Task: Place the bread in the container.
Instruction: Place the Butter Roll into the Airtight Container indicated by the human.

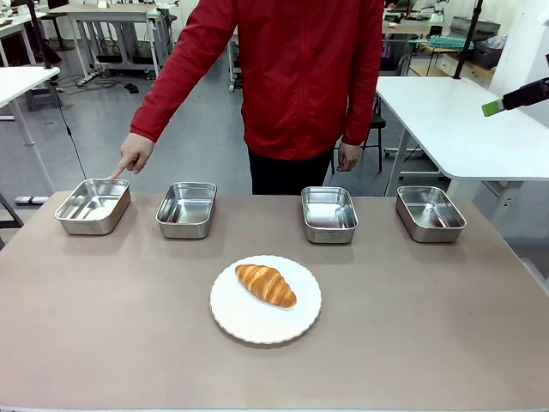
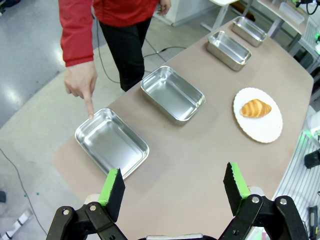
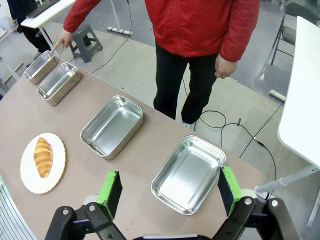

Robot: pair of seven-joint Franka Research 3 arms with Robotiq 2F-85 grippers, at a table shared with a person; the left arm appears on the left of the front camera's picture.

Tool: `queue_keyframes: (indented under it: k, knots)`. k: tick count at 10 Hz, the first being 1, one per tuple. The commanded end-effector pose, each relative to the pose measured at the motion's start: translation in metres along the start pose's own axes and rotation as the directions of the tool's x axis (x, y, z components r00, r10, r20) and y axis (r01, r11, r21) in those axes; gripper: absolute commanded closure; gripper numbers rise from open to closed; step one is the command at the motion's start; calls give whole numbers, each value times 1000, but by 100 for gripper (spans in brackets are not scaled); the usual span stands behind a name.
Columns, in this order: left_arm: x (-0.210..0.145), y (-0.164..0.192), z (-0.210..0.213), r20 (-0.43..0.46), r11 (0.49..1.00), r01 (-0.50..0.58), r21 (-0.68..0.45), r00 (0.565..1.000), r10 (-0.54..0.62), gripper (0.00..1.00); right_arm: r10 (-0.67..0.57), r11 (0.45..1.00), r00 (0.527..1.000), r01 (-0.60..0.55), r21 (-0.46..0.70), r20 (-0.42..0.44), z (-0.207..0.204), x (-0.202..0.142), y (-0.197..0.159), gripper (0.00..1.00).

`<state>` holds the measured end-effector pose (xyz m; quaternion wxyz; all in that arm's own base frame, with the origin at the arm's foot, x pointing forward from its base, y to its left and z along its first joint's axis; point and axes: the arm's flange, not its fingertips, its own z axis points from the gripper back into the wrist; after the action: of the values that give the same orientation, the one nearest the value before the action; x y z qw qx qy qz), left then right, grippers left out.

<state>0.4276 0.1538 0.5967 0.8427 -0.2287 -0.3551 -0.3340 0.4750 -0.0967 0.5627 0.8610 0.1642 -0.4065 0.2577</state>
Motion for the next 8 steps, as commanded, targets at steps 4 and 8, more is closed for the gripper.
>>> queue_keyframes:
  k: [4, 8]
  knots:
    - [17, -27, -20, -31, 1000, 1, -22, 1000, -2, 0, -1, 1000, 1000, 1, 9, 12, 1, 0, 0, 0]
    - [51, -93, -102, -179, 994, 11, -106, 983, -29, 0, -1, 1000, 1000, 1, 9, 12, 1, 0, 0, 0]
